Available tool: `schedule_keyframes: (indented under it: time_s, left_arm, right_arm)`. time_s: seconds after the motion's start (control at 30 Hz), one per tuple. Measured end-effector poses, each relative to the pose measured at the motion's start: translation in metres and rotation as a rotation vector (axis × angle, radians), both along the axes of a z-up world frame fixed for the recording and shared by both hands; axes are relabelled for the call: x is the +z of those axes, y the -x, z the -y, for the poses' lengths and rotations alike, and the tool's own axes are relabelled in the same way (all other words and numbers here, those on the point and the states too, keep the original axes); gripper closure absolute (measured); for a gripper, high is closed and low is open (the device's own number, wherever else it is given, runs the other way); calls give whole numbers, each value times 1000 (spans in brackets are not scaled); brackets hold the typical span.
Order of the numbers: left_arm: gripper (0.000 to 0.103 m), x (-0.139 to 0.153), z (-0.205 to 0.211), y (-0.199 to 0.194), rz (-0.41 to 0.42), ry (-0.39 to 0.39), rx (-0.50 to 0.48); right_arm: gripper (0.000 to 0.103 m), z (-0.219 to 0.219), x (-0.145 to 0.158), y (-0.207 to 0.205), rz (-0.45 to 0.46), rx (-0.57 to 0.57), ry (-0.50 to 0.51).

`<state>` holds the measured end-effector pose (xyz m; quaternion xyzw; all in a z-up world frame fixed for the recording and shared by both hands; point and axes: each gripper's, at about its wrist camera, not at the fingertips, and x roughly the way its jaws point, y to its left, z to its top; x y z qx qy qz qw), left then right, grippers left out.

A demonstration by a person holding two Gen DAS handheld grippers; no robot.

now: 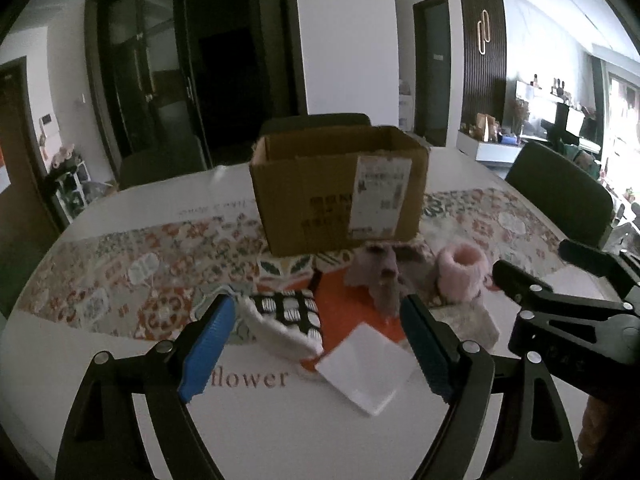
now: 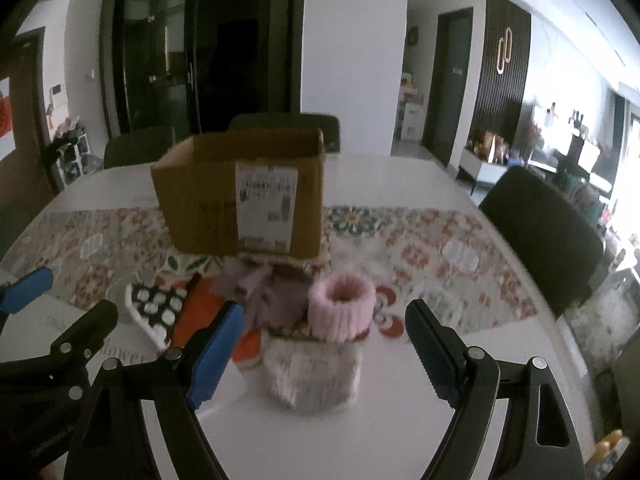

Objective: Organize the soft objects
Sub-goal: 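Grasp the white square napkin with the left tool while the right tool grasps the beige pouch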

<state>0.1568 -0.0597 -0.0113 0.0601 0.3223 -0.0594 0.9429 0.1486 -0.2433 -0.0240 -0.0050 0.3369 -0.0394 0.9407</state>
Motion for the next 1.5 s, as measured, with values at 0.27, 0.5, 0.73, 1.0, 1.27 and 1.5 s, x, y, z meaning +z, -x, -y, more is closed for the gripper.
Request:
schedule_keyframes:
  time_s: [0.27,0.5,0.73,1.0,1.27,1.5]
  left_arm:
    - [18,-32,-3,17,-47,27,-5]
    - [16,-54,2,15,-93,28,-31]
    - [15,-80,7,-3,-183,47,-56]
    - [15,-104,15,-19,-271,57,-100]
    - [15,-111,21,-34,-289,79,-114]
    - [15,-121,25,-40,-322,103,-126]
  right_arm:
    - [19,-2,-35,14,-73,22,-29]
    - [19,3,-64,3,-162,42,-95]
    - [19,6,-95,-15,-269,70,-125]
    - [19,9,-115,-31,-328,48,-130]
    - [19,12,-117,-39,-327,56,-147]
    - [19,18,-119,-41,-323,39,-177]
